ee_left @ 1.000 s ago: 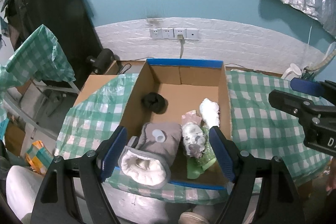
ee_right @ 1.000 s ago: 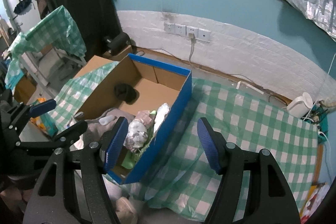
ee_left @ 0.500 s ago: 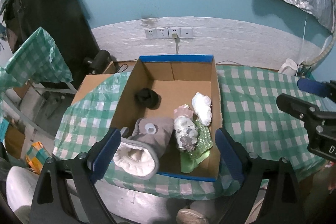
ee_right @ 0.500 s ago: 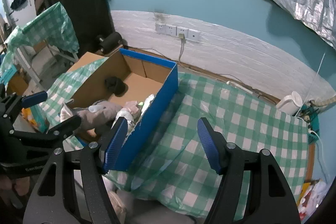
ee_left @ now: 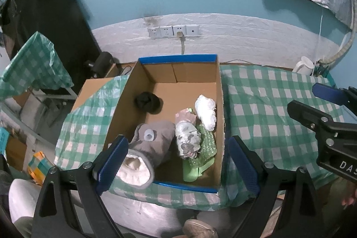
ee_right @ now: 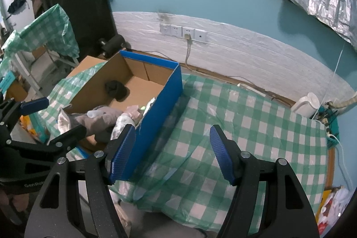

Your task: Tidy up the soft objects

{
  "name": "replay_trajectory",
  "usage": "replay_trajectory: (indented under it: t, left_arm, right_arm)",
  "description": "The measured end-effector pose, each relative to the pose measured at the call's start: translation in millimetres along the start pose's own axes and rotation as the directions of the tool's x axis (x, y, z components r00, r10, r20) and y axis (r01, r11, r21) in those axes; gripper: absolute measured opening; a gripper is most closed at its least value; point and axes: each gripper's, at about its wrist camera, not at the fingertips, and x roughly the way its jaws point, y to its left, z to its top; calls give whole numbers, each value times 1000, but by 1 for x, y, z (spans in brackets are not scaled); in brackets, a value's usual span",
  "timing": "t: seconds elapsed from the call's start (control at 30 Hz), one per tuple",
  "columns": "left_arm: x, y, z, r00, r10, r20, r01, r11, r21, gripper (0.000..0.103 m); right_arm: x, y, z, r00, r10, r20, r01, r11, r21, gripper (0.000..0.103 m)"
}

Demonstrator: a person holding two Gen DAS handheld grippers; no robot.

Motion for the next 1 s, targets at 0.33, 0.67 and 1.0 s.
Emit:
replay_trajectory:
  t: [0.33, 0.67, 1.0]
  left_arm:
    - [-1, -9, 1, 1000, 13, 5, -14, 1000, 19, 93]
    - [-2, -14, 2, 1000, 13, 3, -13, 1000, 26, 93]
    - [-2, -17, 1, 1000, 13, 3, -13, 1000, 29, 93]
  right_arm:
    - [0, -7, -2, 1000, -11, 2, 11, 1000, 9, 69]
    - [0, -10, -3, 1000, -11, -1, 11, 1000, 9, 69]
    - [-3, -7, -6, 1000, -9, 2, 9, 1000, 9, 69]
